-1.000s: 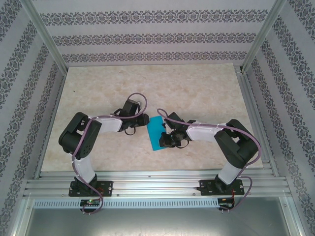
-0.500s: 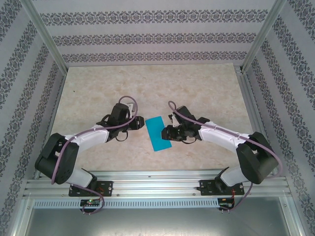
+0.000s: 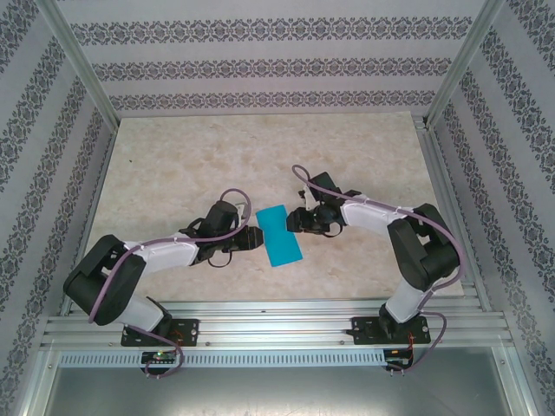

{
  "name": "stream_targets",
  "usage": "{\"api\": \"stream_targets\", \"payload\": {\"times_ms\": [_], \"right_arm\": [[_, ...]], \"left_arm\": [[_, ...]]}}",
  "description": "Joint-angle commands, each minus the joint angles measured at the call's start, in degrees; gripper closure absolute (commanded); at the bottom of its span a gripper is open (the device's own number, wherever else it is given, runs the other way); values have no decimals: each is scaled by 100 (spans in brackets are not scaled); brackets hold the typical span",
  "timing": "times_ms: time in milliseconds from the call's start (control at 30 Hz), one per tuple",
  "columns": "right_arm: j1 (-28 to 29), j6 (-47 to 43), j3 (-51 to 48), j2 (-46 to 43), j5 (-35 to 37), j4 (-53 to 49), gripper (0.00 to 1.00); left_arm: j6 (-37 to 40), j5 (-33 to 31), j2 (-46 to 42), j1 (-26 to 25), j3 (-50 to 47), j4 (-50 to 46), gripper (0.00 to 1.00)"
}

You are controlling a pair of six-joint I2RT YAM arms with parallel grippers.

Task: Fold a paper plane with a square sheet of paper (fold left side to right side)
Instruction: Fold the triangle a second time at the center of the table.

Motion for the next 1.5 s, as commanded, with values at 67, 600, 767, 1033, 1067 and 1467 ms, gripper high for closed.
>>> {"api": "stream_targets", "payload": {"times_ms": [67, 600, 767, 1033, 1067, 1467], "right_arm": [[-138, -585, 851, 717, -276, 412, 46], [-164, -1073, 2045, 1929, -685, 218, 42], [-164, -1095, 2022, 1945, -771, 194, 48], [-164, -1064, 1855, 1789, -787, 237, 54], [-164, -1060, 1829, 1755, -771, 245, 55], [-164, -923, 1258, 1324, -1093, 404, 59]], "left_arm": [[-226, 34, 171, -78, -18, 379, 62], [-129, -46, 234, -95, 106, 128, 62], [-103, -63, 235, -95, 140, 58, 62], [-101, -62, 253, -97, 156, 39, 62], [-97, -66, 255, -95, 157, 39, 62], [-74, -75, 251, -104, 155, 39, 63]]}}
